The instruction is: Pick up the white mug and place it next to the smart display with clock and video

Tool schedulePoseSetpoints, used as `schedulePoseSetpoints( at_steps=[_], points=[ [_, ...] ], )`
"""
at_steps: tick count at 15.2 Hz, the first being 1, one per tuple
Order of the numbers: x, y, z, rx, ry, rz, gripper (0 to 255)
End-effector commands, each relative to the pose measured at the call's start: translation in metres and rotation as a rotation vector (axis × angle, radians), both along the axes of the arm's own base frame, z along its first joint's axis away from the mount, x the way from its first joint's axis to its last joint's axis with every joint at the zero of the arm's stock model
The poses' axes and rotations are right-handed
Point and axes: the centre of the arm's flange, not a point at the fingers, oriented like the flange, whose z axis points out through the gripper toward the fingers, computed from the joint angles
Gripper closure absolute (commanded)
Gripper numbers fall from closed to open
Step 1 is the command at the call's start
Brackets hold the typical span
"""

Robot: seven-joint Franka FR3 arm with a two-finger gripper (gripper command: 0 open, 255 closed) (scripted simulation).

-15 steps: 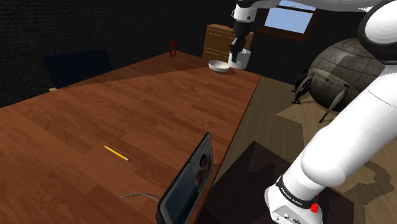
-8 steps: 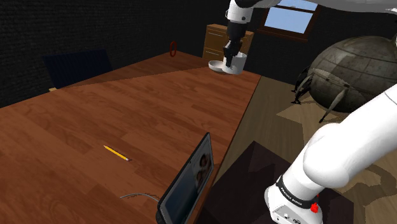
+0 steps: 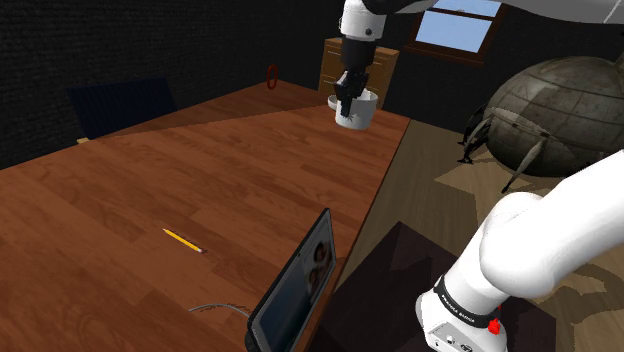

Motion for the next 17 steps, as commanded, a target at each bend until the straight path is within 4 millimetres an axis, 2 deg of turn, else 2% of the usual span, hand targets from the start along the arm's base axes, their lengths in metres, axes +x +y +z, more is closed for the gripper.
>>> schedulePoseSetpoints(
  at_steps=[1, 17],
  points=[
    [-0.007, 0.027, 0.002, 0.0, 0.0, -0.002, 255],
    [-0.057, 0.232, 0.002, 0.0, 0.0, -0.002, 255]
  ],
)
